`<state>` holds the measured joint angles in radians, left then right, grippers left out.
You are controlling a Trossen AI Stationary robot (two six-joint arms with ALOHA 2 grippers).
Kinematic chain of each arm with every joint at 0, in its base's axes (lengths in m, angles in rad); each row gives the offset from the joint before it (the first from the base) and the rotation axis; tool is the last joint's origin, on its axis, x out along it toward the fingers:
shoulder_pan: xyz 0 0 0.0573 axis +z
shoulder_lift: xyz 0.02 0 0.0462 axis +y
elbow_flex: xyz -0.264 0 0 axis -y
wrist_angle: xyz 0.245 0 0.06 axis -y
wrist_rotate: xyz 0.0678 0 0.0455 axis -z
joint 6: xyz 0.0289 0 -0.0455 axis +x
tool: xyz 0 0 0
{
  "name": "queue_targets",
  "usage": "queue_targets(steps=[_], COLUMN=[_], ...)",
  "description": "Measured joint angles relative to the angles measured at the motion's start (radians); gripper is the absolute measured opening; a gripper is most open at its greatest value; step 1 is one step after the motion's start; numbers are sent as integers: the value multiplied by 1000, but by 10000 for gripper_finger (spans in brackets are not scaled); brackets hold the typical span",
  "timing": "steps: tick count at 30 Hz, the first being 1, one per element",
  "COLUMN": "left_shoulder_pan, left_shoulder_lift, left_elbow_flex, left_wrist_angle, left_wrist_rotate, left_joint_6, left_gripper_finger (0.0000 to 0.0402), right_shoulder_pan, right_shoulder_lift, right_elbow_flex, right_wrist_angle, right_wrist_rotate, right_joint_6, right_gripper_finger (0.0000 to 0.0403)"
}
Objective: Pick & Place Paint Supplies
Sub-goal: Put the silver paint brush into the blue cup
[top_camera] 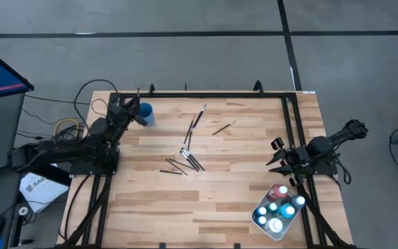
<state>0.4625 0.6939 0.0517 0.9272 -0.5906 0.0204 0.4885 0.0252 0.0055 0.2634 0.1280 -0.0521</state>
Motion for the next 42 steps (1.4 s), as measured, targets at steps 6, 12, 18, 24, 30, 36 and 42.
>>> queue_targets(steps=[6,12,18,24,30,36,42], left_shoulder_pan=[12,20,54,71,71,71,71], left_shoulder_lift=[83,183,279,341,382,390,390], left_elbow_flex=[0,0,0,0,0,0,0], left_wrist_angle=[23,118,160,190,193,193,193], left_wrist_rotate=[0,1,2,0,-1,-12,-42], left_joint_6=[5,52,59,58,46,46,46], left_gripper_finger=[5,5,5,5,6,22,50], right_shoulder_pan=[0,0,0,0,0,0,0], right_shoulder_lift=[0,0,0,0,0,0,0], right_elbow_flex=[0,0,0,0,0,0,0], right_wrist_angle=[0,0,0,0,0,0,0], right_wrist_rotate=[0,0,0,0,0,0,0], right_joint_6=[0,0,0,0,0,0,0], right_gripper_finger=[92,92,92,92,92,92,92])
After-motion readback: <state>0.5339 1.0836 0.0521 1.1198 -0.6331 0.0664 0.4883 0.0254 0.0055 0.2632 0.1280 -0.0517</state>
